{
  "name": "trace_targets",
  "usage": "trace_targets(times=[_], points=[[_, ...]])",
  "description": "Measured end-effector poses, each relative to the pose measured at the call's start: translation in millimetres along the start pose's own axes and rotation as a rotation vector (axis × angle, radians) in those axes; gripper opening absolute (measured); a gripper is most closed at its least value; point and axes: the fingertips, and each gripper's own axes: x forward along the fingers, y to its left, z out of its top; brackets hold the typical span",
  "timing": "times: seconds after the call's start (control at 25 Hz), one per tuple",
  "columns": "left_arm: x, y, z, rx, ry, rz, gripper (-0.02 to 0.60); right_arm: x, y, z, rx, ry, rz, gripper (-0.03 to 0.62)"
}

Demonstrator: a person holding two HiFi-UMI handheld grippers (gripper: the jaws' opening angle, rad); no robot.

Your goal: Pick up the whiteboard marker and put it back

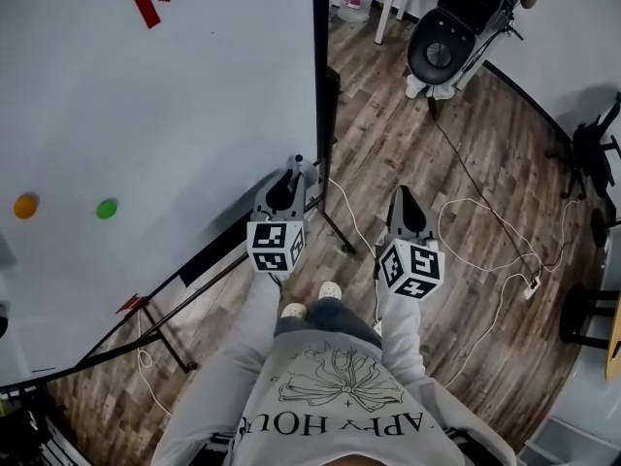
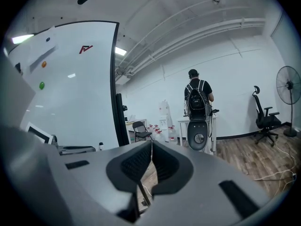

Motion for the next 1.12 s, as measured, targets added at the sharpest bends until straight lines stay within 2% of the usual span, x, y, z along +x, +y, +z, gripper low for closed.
trace_targets(times=[0.28,0.4,0.68,1.12], points=[[-19,2,24,0.017,-0.055,0.002,0.060,-4,17,7,-0.008,-0.022,0.017,0.007],[-28,-1,37,0.020,-0.082,-0.006,0.028,-7,25,12,-0.014,-0.035,0.025,0.006],[-51,-7,67,0.026,-0.145,-0.023,0.013,-20,40,25,-0.048,-0.070,0.029,0.006],[-85,-8,98,0.039,-0.201,-0.027,0.009,-36,57,48,-0.076,-0.131,0.018,0.006]])
